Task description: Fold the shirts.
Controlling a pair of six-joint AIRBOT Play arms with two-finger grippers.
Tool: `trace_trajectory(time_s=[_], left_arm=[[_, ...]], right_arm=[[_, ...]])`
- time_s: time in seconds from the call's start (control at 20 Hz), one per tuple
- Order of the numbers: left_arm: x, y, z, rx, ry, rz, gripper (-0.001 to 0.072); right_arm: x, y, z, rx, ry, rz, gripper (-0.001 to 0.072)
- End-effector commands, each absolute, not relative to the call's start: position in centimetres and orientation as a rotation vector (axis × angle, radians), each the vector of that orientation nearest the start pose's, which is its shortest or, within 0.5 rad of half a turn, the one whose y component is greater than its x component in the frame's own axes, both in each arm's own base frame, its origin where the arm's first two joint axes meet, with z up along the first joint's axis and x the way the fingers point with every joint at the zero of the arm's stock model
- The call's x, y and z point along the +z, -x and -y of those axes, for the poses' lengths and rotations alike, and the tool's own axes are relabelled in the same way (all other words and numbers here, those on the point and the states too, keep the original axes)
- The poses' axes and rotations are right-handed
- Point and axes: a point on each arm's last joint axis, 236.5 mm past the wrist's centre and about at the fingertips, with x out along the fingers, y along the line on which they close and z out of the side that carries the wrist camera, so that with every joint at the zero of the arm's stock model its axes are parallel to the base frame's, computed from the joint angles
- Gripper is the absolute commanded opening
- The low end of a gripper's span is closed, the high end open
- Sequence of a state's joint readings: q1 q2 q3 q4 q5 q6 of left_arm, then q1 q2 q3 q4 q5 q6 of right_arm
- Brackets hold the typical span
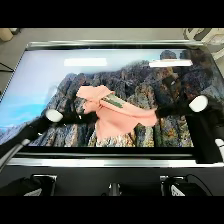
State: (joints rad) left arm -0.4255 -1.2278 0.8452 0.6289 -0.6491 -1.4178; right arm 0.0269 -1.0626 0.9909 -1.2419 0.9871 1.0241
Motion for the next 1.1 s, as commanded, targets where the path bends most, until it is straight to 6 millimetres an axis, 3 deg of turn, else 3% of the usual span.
trace_trajectory(time_s=[0.0,0.05,0.1,0.15,0.2,0.25,0.3,0.35,0.4,0.5,0.7,0.85,0.95,1.05], left_arm=[[19.8,-36.5,26.1,-0.794,0.311,-0.603,0.0027],[28.0,-36.3,23.8,-0.779,0.288,-0.415,0.0027],[36.5,-34.8,21.0,-0.751,0.28,-0.216,0.0027],[43.9,-32.1,18.2,-0.717,0.269,-0.04,0.0027],[50.5,-28.2,15.4,-0.674,0.268,0.128,0.0027],[54.7,-24.6,13.6,-0.642,0.266,0.248,0.0027],[57.4,-21.5,12.6,-0.623,0.259,0.329,0.0027],[58.5,-19.8,12.1,-0.615,0.279,0.36,0.0027],[58.7,-18.7,11.9,-0.618,0.309,0.364,0.0027],[58.0,-18.3,12.5,-0.638,0.308,0.326,0.0027],[54.2,-20.4,13.3,-0.628,0.231,0.17,0.0027],[48.6,-23.6,11.8,-0.52,0.197,-0.046,0.0027],[44.8,-25.4,11.1,-0.473,0.208,-0.165,0.0027],[40.9,-27.2,11.1,-0.465,0.233,-0.267,0.0027]], right_arm=[[20.6,-41.8,-4.5,0.279,0.327,-0.577,0.002],[27.9,-41.9,-2.8,0.181,0.367,-0.425,0.002],[35.8,-40.4,-0.9,0.078,0.422,-0.27,0.002],[42.3,-37.7,0.6,-0.01,0.479,-0.149,0.002],[47.7,-34.1,2.0,-0.085,0.509,-0.054,0.002],[52.0,-30.0,2.6,-0.132,0.495,0.032,0.002],[55.1,-26.3,2.7,-0.151,0.459,0.116,0.002],[57.0,-23.5,2.7,-0.159,0.44,0.178,0.002],[58.2,-21.4,2.8,-0.169,0.422,0.225,0.002],[58.7,-19.2,3.0,-0.182,0.415,0.252,0.002],[56.5,-20.2,3.2,-0.169,0.426,0.152,0.002],[53.4,-22.6,3.3,-0.149,0.488,0.011,0.0021],[51.2,-25.8,3.4,-0.131,0.514,-0.081,0.0021],[49.4,-30.7,2.9,-0.103,0.519,-0.133,0.0021]])
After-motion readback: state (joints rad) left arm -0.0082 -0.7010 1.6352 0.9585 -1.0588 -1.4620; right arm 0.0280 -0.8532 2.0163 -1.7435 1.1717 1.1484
